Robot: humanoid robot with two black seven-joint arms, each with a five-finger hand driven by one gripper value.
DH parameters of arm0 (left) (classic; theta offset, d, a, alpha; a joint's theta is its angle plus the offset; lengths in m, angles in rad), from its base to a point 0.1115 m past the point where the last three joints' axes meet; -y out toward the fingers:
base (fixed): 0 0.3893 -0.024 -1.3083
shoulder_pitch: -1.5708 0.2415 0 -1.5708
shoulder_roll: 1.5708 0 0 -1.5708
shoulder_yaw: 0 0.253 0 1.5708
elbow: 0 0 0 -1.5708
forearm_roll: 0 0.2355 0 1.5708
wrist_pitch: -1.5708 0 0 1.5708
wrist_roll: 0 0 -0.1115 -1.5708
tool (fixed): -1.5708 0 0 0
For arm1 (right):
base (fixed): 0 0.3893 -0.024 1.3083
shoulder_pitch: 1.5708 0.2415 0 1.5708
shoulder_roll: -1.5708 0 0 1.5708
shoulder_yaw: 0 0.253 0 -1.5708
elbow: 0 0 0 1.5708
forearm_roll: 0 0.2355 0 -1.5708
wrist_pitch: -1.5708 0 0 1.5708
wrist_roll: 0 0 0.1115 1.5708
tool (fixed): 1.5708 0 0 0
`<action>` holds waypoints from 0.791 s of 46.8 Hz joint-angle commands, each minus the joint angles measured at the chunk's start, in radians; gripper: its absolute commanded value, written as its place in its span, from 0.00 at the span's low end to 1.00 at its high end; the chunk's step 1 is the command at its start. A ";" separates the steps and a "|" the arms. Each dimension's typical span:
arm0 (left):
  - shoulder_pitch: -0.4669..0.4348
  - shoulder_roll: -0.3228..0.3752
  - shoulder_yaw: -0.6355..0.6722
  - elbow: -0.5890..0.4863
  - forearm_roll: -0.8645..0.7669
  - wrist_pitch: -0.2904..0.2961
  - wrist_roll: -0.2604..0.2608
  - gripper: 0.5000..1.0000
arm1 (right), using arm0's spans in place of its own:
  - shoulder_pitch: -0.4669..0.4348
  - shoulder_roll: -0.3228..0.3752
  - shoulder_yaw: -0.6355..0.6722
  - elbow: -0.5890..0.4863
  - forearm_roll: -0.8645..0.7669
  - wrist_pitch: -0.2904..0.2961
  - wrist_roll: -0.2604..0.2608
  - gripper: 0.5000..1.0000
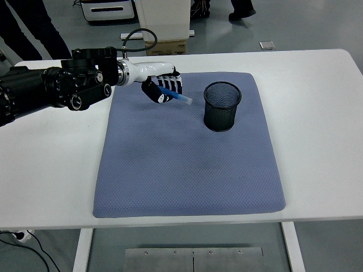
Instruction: Left hand places marker in pen holder
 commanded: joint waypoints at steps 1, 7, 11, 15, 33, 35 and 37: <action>-0.013 0.002 -0.017 0.000 -0.002 -0.002 -0.004 0.11 | 0.000 0.000 0.000 0.000 0.000 0.000 0.000 1.00; -0.039 0.007 -0.043 0.000 -0.016 -0.004 -0.008 0.11 | -0.001 0.000 0.000 0.000 0.000 0.000 0.000 1.00; -0.049 0.005 -0.057 0.000 -0.029 -0.004 -0.008 0.11 | 0.000 0.000 0.000 0.000 0.000 0.000 0.000 1.00; -0.049 0.001 -0.077 0.000 -0.036 -0.005 -0.008 0.11 | 0.000 0.000 0.000 0.000 0.000 0.000 0.000 1.00; -0.038 -0.053 -0.163 -0.004 -0.143 -0.048 -0.012 0.11 | 0.000 0.000 0.000 0.000 0.000 0.000 0.000 1.00; -0.036 -0.063 -0.175 -0.004 -0.167 -0.048 -0.012 0.11 | -0.001 0.000 0.000 0.000 0.000 0.000 0.000 1.00; -0.038 -0.068 -0.184 -0.004 -0.186 -0.050 -0.012 0.11 | -0.001 0.000 0.000 0.000 0.000 0.000 0.000 1.00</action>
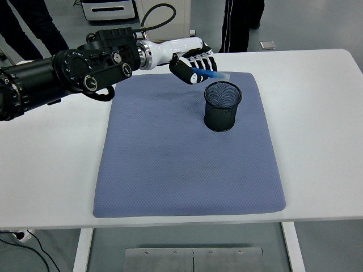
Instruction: Left hand places marker in pen holder
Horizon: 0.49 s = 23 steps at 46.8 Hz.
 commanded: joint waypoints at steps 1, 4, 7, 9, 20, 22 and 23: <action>0.001 -0.011 -0.019 0.000 -0.037 -0.002 0.000 0.11 | -0.001 0.000 0.000 0.000 0.000 0.000 0.000 1.00; 0.001 -0.028 -0.030 -0.001 -0.048 0.000 0.000 0.11 | 0.001 0.000 0.000 0.000 0.000 0.000 0.000 1.00; 0.001 -0.038 -0.042 -0.001 -0.054 0.000 0.000 0.11 | -0.001 0.000 0.000 0.000 0.000 0.000 0.000 1.00; 0.004 -0.040 -0.051 -0.001 -0.065 0.000 0.000 0.11 | 0.001 0.000 0.000 0.000 0.000 0.000 0.000 1.00; 0.062 -0.066 -0.133 -0.013 -0.083 0.000 0.000 0.11 | 0.001 0.000 0.000 0.000 0.000 0.000 0.000 1.00; 0.071 -0.068 -0.136 -0.013 -0.089 0.000 0.000 0.11 | 0.001 0.000 0.000 0.000 0.000 0.000 0.000 1.00; 0.076 -0.068 -0.139 -0.013 -0.094 0.000 0.000 0.11 | 0.001 0.000 0.000 0.000 0.000 0.000 0.000 1.00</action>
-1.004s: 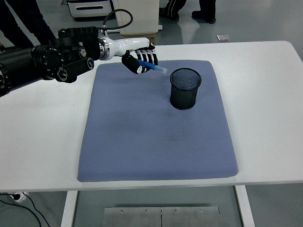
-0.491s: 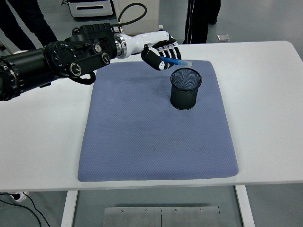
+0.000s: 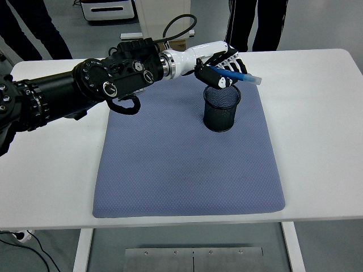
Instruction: Left hand places marker in pen holder
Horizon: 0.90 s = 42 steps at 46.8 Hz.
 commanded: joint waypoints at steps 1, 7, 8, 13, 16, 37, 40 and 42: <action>0.017 -0.002 -0.008 -0.001 -0.015 0.001 0.000 0.11 | -0.001 0.000 0.000 0.000 0.000 0.000 0.000 1.00; 0.026 -0.002 -0.008 -0.004 -0.054 0.000 -0.001 0.11 | 0.001 0.000 0.000 0.000 0.000 0.000 0.000 1.00; 0.030 -0.002 -0.010 -0.004 -0.060 0.000 -0.001 0.11 | 0.001 0.000 0.000 0.000 0.000 0.000 0.000 1.00; 0.041 -0.002 -0.010 -0.009 -0.066 0.003 -0.012 0.10 | -0.001 0.000 0.000 0.000 0.000 0.000 0.000 1.00; 0.047 -0.002 -0.010 -0.009 -0.080 0.003 -0.032 0.10 | -0.001 0.000 0.000 0.000 0.000 0.000 0.000 1.00; 0.092 -0.002 -0.031 -0.018 -0.271 0.000 -0.047 0.13 | -0.001 0.000 0.000 0.000 0.000 0.000 0.000 1.00; 0.096 -0.002 -0.039 -0.023 -0.291 -0.005 -0.049 0.14 | -0.001 0.000 0.000 0.000 0.000 0.000 0.000 1.00; 0.098 -0.002 -0.041 -0.024 -0.299 -0.008 -0.054 0.15 | 0.001 0.000 0.000 0.000 0.000 0.000 0.000 1.00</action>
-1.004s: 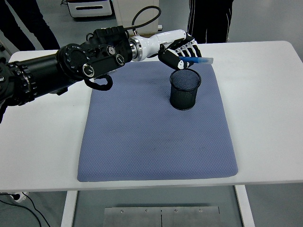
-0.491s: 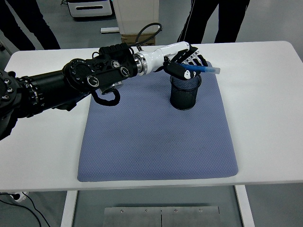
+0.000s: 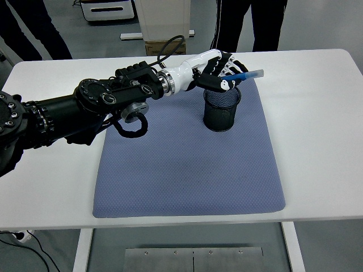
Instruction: Left hand places marker in pen holder
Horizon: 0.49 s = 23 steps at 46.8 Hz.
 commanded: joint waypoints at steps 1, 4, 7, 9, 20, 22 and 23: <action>0.011 0.000 -0.008 -0.005 -0.025 -0.018 -0.012 0.16 | 0.000 0.000 0.000 0.000 0.000 0.000 0.000 1.00; 0.018 0.000 -0.016 -0.013 -0.042 -0.027 -0.014 0.16 | -0.001 0.000 0.000 0.000 0.000 0.000 0.000 1.00; 0.029 0.000 -0.022 -0.016 -0.053 -0.027 -0.014 0.19 | 0.000 0.000 0.000 0.000 0.000 0.000 0.000 1.00; 0.034 0.000 -0.023 -0.016 -0.058 -0.027 -0.014 0.20 | 0.000 0.000 0.000 0.000 0.000 0.000 0.000 1.00; 0.043 0.000 -0.033 -0.016 -0.088 -0.025 -0.015 0.58 | 0.000 0.000 0.000 0.000 0.000 0.000 0.000 1.00; 0.043 0.000 -0.034 -0.016 -0.088 -0.025 -0.014 0.60 | 0.000 0.000 0.000 0.000 0.000 0.000 0.000 1.00; 0.043 0.000 -0.036 -0.016 -0.088 -0.025 -0.015 0.61 | 0.000 0.000 0.000 0.000 0.000 0.000 0.000 1.00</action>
